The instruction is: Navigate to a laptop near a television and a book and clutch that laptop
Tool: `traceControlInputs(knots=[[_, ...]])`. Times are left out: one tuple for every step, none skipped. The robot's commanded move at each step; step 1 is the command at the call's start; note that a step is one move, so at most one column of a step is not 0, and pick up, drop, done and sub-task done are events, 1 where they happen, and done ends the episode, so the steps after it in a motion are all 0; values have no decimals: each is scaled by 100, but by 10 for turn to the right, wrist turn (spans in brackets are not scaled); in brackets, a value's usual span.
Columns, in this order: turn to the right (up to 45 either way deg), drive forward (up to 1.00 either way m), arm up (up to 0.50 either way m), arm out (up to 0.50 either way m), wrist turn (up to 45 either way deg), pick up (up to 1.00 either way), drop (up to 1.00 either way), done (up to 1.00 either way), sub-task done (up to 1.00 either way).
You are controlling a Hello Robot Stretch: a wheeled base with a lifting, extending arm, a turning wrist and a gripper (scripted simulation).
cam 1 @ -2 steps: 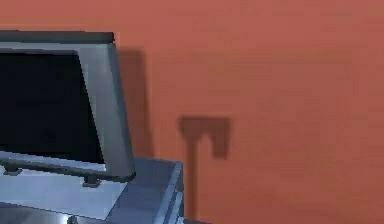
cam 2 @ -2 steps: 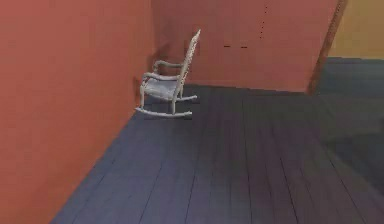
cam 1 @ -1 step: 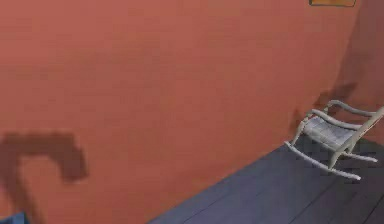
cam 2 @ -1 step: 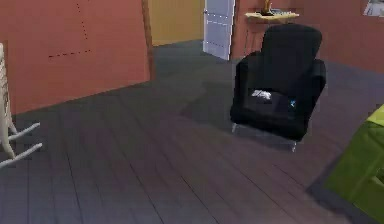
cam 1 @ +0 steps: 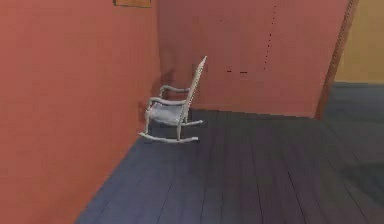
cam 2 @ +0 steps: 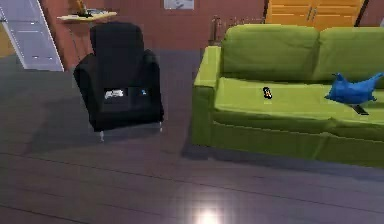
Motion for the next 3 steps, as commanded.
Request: traceControlInputs(knots=[[360,0,0,0,0,0,0,0,0],[0,10,0,0,0,0,0,0,0],[450,0,0,0,0,0,0,0,0]])
